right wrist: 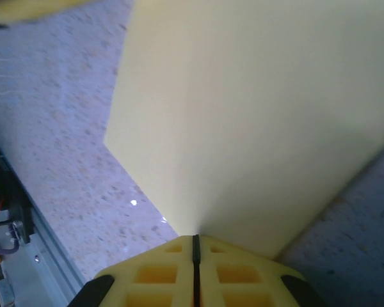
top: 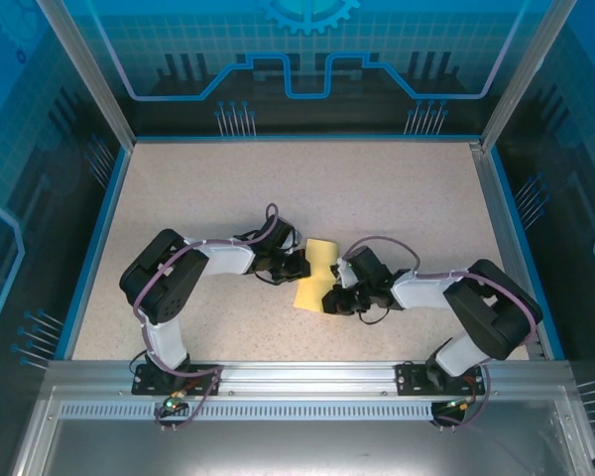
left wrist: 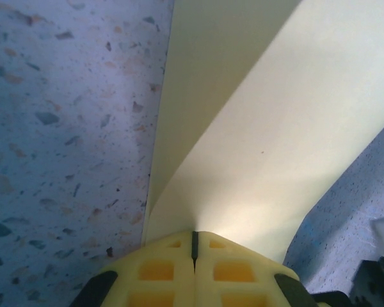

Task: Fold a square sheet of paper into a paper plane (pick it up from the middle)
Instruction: Fold the square sheet of paper in half at the center of the table.

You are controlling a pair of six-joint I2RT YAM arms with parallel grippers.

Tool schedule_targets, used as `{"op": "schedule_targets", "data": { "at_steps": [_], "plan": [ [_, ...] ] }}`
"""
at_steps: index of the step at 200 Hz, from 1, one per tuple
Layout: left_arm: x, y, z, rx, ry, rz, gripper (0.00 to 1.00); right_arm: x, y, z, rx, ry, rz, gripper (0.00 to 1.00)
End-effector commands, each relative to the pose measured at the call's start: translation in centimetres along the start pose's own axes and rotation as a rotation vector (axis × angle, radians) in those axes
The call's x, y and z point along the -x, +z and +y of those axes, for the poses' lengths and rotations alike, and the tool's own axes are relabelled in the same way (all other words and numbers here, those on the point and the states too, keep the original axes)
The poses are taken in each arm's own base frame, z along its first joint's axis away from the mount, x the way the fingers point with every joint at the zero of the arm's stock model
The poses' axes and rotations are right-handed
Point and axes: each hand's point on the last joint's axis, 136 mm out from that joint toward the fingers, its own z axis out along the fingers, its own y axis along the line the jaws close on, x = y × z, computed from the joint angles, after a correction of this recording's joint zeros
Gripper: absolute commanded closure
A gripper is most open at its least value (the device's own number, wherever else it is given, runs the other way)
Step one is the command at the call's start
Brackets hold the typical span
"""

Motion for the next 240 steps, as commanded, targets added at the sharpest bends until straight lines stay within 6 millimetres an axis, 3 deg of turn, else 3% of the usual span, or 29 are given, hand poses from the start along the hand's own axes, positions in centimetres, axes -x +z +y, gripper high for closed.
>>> {"op": "schedule_targets", "data": {
  "at_steps": [1,57,96,130,146,191,221,240],
  "plan": [
    [-1.9,1.0,4.5,0.167,-0.03,0.052,1.0,-2.0,0.6,-1.8,-0.054,0.036,0.052,0.93],
    [-1.9,1.1,4.3,0.159,-0.032,0.054,1.0,-0.4,-1.7,1.6,0.01,-0.039,-0.013,0.9],
    [-1.9,1.1,4.2,0.156,-0.03,0.058,1.0,-1.5,-0.3,-0.7,-0.029,0.005,0.03,0.91],
    [-2.0,1.0,4.2,0.155,-0.027,0.06,1.0,-1.5,-0.4,-0.6,-0.032,0.0,0.034,0.92],
    [-2.0,1.0,4.2,0.154,-0.025,0.061,1.0,-0.4,-1.7,0.3,-0.036,-0.02,0.005,0.91],
    [-2.0,1.1,4.3,0.158,-0.022,0.064,1.0,5.6,-5.5,3.2,0.042,-0.057,-0.18,0.87],
    [-2.0,1.3,4.2,0.156,-0.026,0.068,1.0,8.0,-4.7,2.3,0.076,-0.025,-0.199,0.89],
    [-1.9,1.2,4.2,0.161,-0.023,0.07,1.0,8.5,-3.6,0.9,0.055,-0.004,-0.191,0.9]
  ]
}}
